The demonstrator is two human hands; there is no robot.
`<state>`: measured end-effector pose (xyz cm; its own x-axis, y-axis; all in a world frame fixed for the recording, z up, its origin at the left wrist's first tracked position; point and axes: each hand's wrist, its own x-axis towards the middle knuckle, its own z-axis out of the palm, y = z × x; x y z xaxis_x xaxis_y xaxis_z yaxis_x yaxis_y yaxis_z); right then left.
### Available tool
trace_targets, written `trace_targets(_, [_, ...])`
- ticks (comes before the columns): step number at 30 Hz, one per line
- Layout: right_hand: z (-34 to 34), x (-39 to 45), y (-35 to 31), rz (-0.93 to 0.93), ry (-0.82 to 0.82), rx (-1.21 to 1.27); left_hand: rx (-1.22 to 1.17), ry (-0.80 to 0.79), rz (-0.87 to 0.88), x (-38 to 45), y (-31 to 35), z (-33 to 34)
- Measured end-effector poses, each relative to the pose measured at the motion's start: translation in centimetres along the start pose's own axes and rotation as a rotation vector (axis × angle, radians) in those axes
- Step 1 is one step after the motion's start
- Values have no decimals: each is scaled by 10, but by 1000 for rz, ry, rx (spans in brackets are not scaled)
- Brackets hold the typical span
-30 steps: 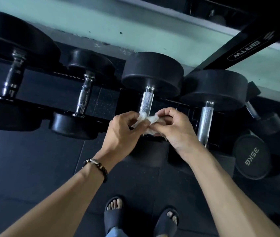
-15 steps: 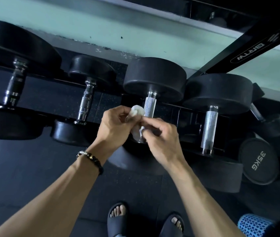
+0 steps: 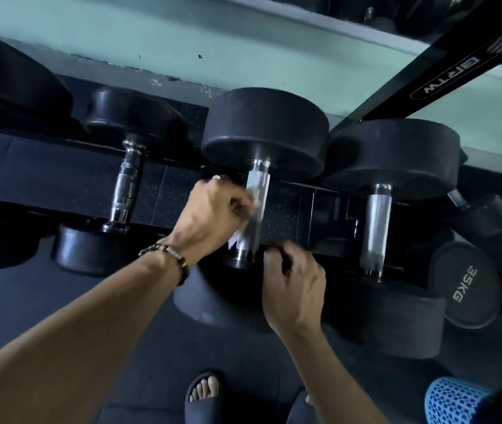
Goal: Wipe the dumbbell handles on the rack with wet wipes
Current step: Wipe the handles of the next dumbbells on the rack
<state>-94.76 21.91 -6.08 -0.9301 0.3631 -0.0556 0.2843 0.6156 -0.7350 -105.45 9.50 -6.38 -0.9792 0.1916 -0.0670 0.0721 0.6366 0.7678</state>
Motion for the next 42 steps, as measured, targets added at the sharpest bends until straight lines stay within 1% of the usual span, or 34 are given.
trace_targets(1, [0, 0, 0, 9, 0, 12, -15, -68, -6, -4, -4, -4])
trace_targets(2, [0, 0, 1, 15, 1, 19, -35, -103, -12, -5, -6, -7])
trace_targets(3, [0, 0, 1, 14, 3, 17, -55, -87, -6, -2, -4, -7])
trace_targets(6, [-1, -1, 0, 17, 24, 36, -118, 145, 52, 20, 8, 3])
trace_targets(7, [0, 0, 0, 18, 29, 47, -99, 204, 61, 24, 12, 7])
trace_targets(8, [1, -1, 1, 14, 23, 48, -60, 214, 64, 24, 12, 10])
trace_targets(9, [1, -2, 1, 8, 16, 42, -19, 169, 73, 19, 10, 10])
trace_targets(12, [1, -1, 1, 22, 12, 22, 32, -96, 134, -7, 0, -2])
trace_targets(13, [1, -1, 0, 26, 13, 23, 30, -161, 161, -11, -3, -6])
trace_targets(14, [1, -1, 1, 25, 10, 24, 33, -188, 185, -10, -5, -9])
trace_targets(15, [1, -1, 1, 18, 5, 26, 39, -176, 202, -6, -4, -11])
trace_targets(18, [1, -1, 3, 10, -6, 44, 47, -17, 186, 12, 1, -4])
trace_targets(19, [2, -1, 4, 5, -2, 38, 29, 20, 152, 16, 2, -1])
trace_targets(20, [3, 0, 5, 0, 2, 35, 23, 23, 129, 17, 0, 0])
trace_targets(21, [4, -1, 7, 3, 3, 42, 30, -14, 129, 12, -1, -1])
trace_targets(24, [3, -1, 6, 8, 14, 52, 98, -273, 140, -1, -3, -11])
trace_targets(25, [3, -1, 6, 7, 19, 51, 99, -331, 131, -1, -3, -13])
trace_targets(26, [3, -1, 5, 8, 20, 52, 91, -324, 134, 0, -3, -14])
trace_targets(28, [2, -2, 5, 10, 14, 61, 40, -169, 130, 7, 0, -11])
trace_targets(30, [3, -2, 7, 11, 9, 63, -56, 2, 76, 12, 2, -3])
trace_targets(31, [4, -1, 7, 4, 13, 61, -92, 38, 37, 11, 1, 0])
trace_targets(32, [4, -2, 8, -5, 17, 58, -102, 23, 4, 6, -1, 0])
trace_targets(33, [4, -2, 7, -15, 24, 55, -92, -46, -14, 1, -5, -2])
trace_targets(36, [2, -1, 5, -3, 25, 54, -49, -443, -61, -9, -8, -16])
trace_targets(37, [2, -1, 5, 9, 21, 53, -42, -529, -93, -7, -8, -18])
trace_targets(38, [3, -1, 5, 15, 13, 52, -21, -542, -98, -4, -8, -18])
trace_targets(39, [3, -1, 6, 17, 7, 52, 3, -491, -84, 0, -6, -18])
trace_targets(40, [3, -1, 6, 16, 7, 54, 11, -406, -70, 3, -5, -15])
trace_targets(41, [3, -1, 7, 13, 12, 62, -18, -347, -83, 4, -4, -14])
trace_targets(42, [3, -1, 7, 9, 14, 74, -59, -347, -108, 3, -4, -13])
